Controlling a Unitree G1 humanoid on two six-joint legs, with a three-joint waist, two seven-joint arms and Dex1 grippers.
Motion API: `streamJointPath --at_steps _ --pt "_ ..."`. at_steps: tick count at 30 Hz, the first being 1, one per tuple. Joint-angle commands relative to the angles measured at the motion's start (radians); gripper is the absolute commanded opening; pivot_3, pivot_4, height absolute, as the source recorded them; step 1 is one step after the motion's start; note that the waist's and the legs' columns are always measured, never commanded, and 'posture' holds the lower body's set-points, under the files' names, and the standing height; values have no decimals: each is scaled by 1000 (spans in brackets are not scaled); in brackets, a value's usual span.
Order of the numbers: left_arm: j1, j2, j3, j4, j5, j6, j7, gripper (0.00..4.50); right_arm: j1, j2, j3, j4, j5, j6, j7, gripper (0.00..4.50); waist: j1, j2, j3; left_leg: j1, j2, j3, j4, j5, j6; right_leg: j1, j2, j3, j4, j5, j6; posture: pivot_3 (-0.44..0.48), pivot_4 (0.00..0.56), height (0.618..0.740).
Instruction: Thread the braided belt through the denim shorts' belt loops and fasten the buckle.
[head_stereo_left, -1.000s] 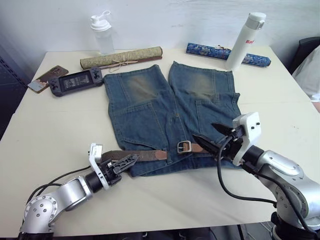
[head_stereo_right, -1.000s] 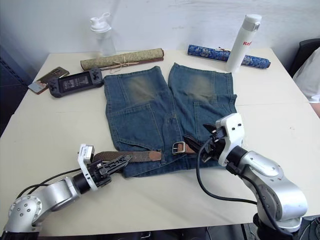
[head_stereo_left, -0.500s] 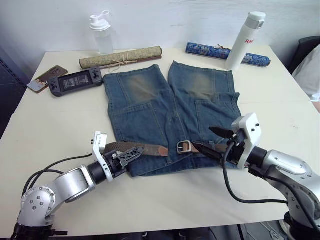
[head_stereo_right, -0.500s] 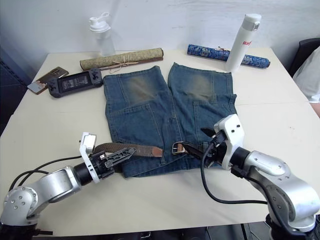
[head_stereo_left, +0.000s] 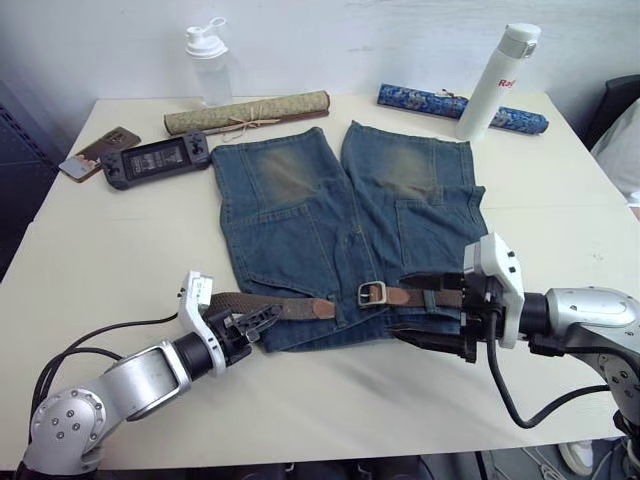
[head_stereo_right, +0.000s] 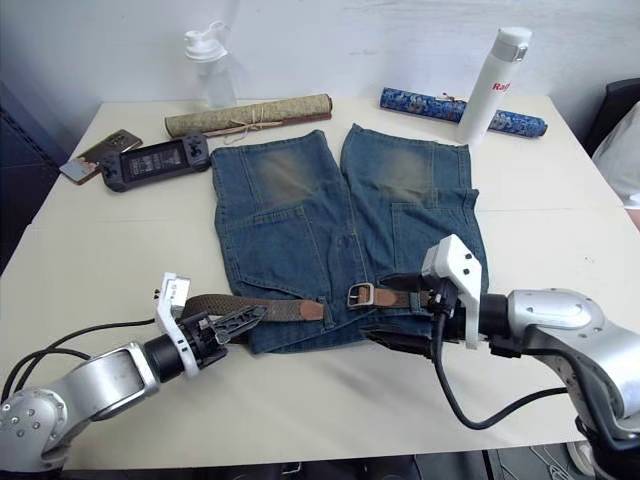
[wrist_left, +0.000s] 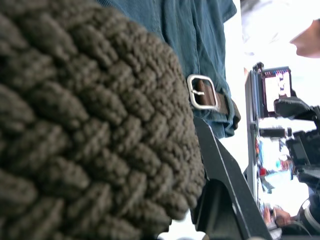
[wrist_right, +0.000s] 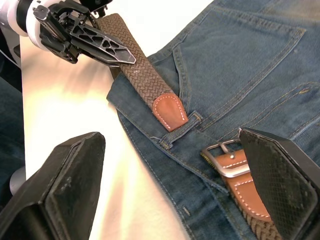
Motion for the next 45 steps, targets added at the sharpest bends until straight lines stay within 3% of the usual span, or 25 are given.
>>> streamJointPath --at_steps 1,7,15,34,45 --pt "-11 -26 11 -52 -14 -56 72 0 8 -16 4 -13 12 -32 11 4482 4 0 0 0 0 0 0 0 0 0 0 0 0 0 0 0 150 717" --pt "-26 30 27 -87 -14 -49 63 0 -3 4 28 -5 23 -41 -5 4482 13 0 0 0 0 0 1 0 0 0 0 0 1 0 0 0 150 717" --pt "-99 140 14 -119 -14 -34 -98 0 -9 32 82 4 9 -68 -29 4482 18 0 0 0 0 0 1 0 0 0 1 -1 0 0 0 0 150 717" --pt "-34 192 -40 -171 -14 -120 -33 0 -21 68 114 -2 41 -71 -86 4482 17 0 1 0 0 0 1 0 0 0 1 0 0 0 0 0 150 717" --pt "-45 102 -148 -199 -14 -213 129 0 3 70 122 -25 42 -72 -108 4482 18 0 1 0 0 0 2 0 0 1 1 0 1 0 0 0 150 717"
